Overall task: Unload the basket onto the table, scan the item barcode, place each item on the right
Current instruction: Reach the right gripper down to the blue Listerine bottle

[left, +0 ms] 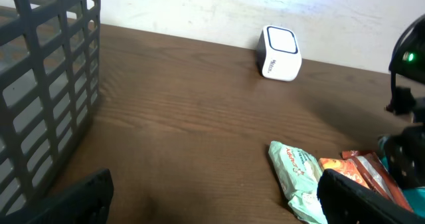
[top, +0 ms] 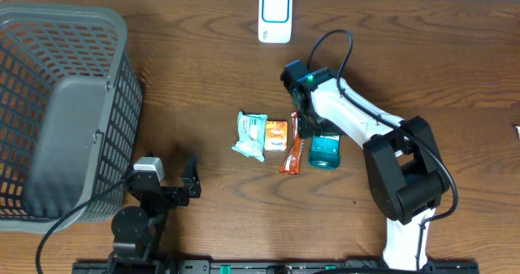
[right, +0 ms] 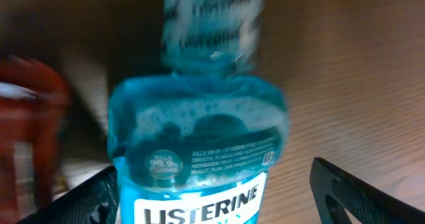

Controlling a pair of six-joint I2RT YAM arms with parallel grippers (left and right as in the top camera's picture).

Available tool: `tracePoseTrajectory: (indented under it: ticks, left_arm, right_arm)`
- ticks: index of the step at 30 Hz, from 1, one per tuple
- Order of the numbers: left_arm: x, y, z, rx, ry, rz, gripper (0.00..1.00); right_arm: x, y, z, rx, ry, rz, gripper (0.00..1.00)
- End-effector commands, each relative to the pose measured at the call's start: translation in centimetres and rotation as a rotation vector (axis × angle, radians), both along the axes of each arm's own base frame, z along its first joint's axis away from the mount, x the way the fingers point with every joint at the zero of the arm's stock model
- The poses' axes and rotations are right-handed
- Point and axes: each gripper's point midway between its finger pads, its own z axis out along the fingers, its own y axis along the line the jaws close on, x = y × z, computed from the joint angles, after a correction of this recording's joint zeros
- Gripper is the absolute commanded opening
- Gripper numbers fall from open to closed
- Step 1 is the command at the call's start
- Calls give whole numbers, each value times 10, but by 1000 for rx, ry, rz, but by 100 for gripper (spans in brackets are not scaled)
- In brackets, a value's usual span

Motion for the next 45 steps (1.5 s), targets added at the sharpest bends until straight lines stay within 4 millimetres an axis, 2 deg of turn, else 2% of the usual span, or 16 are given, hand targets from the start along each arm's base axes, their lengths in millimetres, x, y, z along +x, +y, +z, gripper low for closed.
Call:
tracePoseTrajectory:
  ticks: [1, 8, 14, 17, 22, 28, 34, 41, 45]
  left_arm:
    - [0, -1, -13, 12, 28, -13, 98]
    - [0, -1, -13, 12, 28, -13, 98]
    - [0, -1, -13, 12, 28, -13, 98]
    - [0, -1, -13, 12, 28, -13, 98]
    - [0, -1, -13, 12, 28, -13, 98]
    - [0, -1, -13, 12, 28, -13, 98]
    - [0, -1, -13, 12, 28, -13, 98]
    - [0, -1, -13, 12, 28, -13, 98]
    - [0, -1, -13, 12, 28, -13, 98]
  right_arm:
    - [-9, -10, -13, -46, 12, 1, 84]
    - [-23, -15, -28, -53, 43, 0, 63]
    - [-28, -16, -31, -46, 60, -1, 47]
    - [-29, -2, -36, 32, 80, 13, 38]
    - [-29, 27, -42, 186, 133, 133, 35]
    - [-34, 37, -43, 250, 179, 216, 24]
    - [-40, 52, -43, 336, 228, 337, 25]
    - [-39, 52, -42, 337, 235, 402, 29]
    - [-32, 52, -34, 341, 222, 394, 49]
